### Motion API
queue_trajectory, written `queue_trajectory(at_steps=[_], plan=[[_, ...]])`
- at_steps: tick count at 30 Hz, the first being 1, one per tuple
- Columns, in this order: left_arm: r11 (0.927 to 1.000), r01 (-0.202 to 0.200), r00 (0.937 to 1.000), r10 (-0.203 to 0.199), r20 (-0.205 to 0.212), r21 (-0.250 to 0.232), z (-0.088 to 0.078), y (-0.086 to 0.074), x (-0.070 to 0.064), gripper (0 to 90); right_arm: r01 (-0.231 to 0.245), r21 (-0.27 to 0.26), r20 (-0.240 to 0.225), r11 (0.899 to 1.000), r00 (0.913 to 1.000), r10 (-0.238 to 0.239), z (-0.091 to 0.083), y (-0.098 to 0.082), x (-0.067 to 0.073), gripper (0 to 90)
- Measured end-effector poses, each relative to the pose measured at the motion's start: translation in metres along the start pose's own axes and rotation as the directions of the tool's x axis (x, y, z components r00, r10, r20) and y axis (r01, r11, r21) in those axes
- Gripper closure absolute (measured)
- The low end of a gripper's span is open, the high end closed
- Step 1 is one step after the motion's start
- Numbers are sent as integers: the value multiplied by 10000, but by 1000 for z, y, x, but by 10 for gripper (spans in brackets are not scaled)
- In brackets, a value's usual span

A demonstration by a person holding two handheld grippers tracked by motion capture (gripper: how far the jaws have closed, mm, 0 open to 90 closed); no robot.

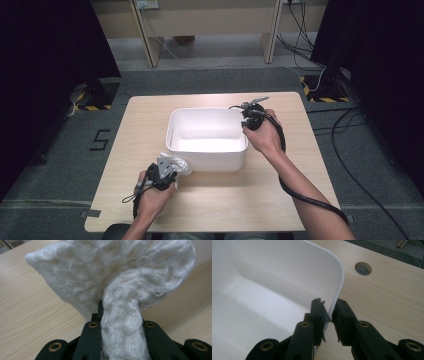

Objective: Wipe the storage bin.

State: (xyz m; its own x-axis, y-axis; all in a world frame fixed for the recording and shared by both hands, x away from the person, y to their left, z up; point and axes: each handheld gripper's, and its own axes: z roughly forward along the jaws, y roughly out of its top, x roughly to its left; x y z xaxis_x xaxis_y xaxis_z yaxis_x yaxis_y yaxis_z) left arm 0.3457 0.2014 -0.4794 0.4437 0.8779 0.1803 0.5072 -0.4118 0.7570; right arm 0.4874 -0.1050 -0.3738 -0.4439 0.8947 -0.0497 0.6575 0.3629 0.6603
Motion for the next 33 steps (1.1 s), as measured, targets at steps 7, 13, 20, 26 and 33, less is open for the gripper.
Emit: queue_trajectory(at_steps=[7, 13, 20, 26, 33], plan=[[9997, 41, 10000, -43, 65, 222, 6, -4, -1, 777, -78, 3, -80, 10000, 9999, 78, 0, 0, -1, 776], [9996, 89, 9999, -91, 104, 274, 8, -5, -2, 777, -48, -43, -153, 10000, 9999, 47, 0, -1, -2, 773], [9994, 50, 9999, -53, 91, 331, 9, -5, -3, 777, -198, -107, -281, 9997, 9994, 195, 0, -1, -3, 771], [9992, 16, 9999, -21, 130, 405, 11, -5, -4, 778, -41, -103, -232, 9999, 9997, 39, 1, -1, -3, 768], [9990, -69, 9997, 59, 229, 441, 13, -3, -9, 778, -42, -102, -181, 9999, 9998, 41, 1, -1, -2, 768]])
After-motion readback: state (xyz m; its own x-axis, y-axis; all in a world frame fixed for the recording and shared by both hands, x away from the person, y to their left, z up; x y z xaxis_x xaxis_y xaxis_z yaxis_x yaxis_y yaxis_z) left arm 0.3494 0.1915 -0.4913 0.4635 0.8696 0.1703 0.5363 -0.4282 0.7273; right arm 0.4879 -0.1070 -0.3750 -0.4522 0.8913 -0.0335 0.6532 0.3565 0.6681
